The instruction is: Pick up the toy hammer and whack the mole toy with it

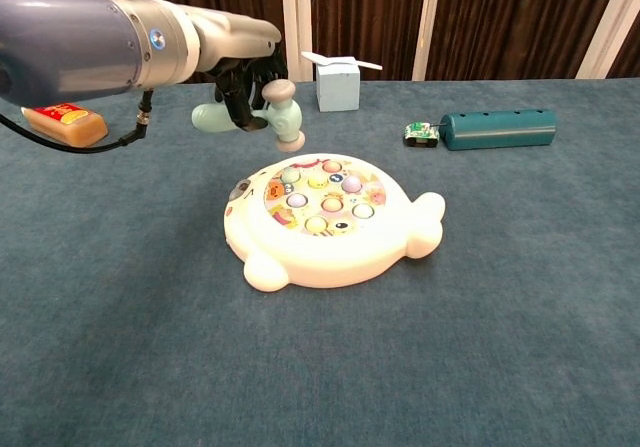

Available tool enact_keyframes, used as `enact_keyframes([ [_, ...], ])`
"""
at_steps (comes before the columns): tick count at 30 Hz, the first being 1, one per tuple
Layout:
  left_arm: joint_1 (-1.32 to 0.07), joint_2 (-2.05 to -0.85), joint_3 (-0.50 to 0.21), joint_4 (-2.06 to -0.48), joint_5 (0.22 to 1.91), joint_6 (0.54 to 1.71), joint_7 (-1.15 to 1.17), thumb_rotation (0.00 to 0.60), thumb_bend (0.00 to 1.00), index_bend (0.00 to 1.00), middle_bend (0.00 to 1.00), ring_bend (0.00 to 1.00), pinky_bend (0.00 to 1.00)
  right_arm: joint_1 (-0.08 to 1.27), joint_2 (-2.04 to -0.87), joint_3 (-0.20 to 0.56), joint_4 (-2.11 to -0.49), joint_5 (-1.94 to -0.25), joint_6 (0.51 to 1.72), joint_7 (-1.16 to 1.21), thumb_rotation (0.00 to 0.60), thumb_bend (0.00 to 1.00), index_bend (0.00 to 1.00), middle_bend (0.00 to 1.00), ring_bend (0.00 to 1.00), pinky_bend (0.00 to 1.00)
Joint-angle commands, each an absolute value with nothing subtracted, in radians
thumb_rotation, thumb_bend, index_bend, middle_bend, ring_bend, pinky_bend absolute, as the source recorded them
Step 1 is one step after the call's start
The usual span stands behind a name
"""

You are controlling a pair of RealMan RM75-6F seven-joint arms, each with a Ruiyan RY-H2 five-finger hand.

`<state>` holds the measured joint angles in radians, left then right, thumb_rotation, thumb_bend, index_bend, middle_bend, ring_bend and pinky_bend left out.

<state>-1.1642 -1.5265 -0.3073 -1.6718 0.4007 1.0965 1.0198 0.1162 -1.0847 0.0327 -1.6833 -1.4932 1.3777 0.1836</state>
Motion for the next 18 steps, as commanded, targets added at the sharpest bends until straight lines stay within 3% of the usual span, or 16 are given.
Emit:
enact_keyframes([
  [1,-1.173,-1.536,-0.296,-1.657,0.396,1.099,1.023,0.600,0.62,0.68,0.52,0.37,0.46,0.116,-1.084,0.033,-1.684,-1.492,1.377,0.185,0.600,0.21,0.00,0.00,0.00,0.00],
  [18,-1.179,-1.574,-0.249,-1.578,0.413,1.074,0.971,0.600,0.62,0.68,0.53,0.37,0.46,0.117,-1.085,0.035,-1.685,-1.489,1.374,0.184,0.600,0.21,0.00,0.00,0.00,0.00],
])
